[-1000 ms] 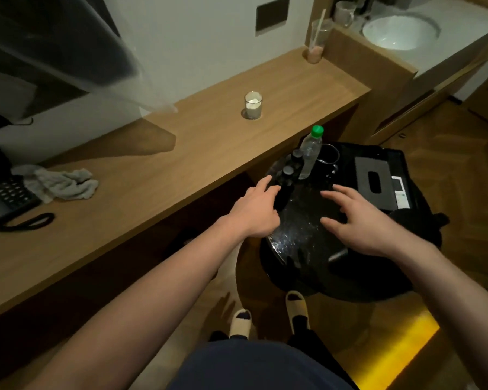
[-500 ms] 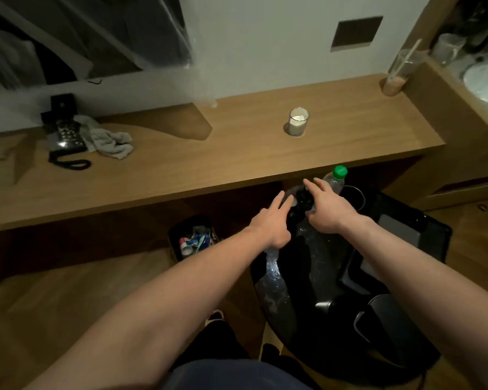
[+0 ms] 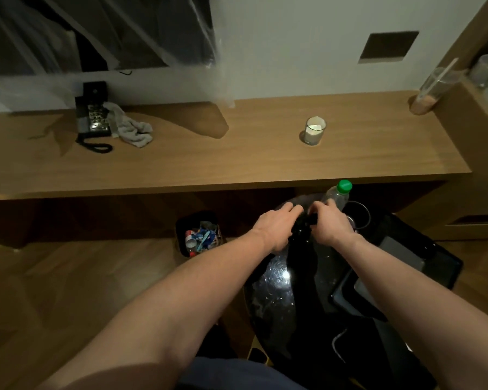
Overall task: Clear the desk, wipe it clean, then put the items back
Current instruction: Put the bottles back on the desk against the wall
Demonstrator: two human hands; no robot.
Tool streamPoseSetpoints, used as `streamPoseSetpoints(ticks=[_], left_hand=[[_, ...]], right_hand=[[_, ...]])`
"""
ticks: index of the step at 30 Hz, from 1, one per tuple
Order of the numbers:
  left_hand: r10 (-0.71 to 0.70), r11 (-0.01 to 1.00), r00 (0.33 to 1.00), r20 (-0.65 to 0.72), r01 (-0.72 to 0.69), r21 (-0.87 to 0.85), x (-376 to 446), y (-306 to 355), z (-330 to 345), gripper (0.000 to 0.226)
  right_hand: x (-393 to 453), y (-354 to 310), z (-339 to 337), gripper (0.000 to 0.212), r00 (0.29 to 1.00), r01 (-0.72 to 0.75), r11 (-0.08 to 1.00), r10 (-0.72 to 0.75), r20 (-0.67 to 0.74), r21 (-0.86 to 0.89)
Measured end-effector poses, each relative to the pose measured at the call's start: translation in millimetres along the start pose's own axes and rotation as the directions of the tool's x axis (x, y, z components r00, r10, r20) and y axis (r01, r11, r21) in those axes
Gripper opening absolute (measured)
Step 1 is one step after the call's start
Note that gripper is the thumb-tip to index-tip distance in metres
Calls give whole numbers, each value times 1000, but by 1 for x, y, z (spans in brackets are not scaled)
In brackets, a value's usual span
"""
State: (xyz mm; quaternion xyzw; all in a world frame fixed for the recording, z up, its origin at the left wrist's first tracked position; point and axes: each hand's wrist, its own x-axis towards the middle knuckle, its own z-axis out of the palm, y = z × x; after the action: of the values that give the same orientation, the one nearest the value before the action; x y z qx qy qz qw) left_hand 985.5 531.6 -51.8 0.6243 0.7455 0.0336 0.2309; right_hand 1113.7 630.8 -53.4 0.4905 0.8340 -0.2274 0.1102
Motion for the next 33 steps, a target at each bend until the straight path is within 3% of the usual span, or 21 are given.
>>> streamPoseSetpoints(ticks=[4, 8, 15, 23, 33], left_hand=[[-70, 994, 997, -18, 68, -90, -18, -15, 19, 34], [-146, 956, 988, -59, 126, -263, -45, -37, 18, 31], [-231, 924, 956, -181, 158, -348, -138, -51, -13, 24], [-442, 833, 821, -361, 228, -504, -256, -66, -41, 23], [-555, 780, 720, -417, 277, -561, -390, -135, -78, 22]], right_hand=[[-13, 15, 5, 32, 999, 7, 998, -9, 38, 60], [-23, 18, 4, 26, 999, 17, 993, -21, 36, 113], [-64, -8, -2, 17, 970, 156, 980, -176, 168, 124], [-132, -94, -14, 23, 906, 373, 900, -405, 120, 225], [-199, -238, -8, 28, 812, 489, 814, -556, 176, 315]])
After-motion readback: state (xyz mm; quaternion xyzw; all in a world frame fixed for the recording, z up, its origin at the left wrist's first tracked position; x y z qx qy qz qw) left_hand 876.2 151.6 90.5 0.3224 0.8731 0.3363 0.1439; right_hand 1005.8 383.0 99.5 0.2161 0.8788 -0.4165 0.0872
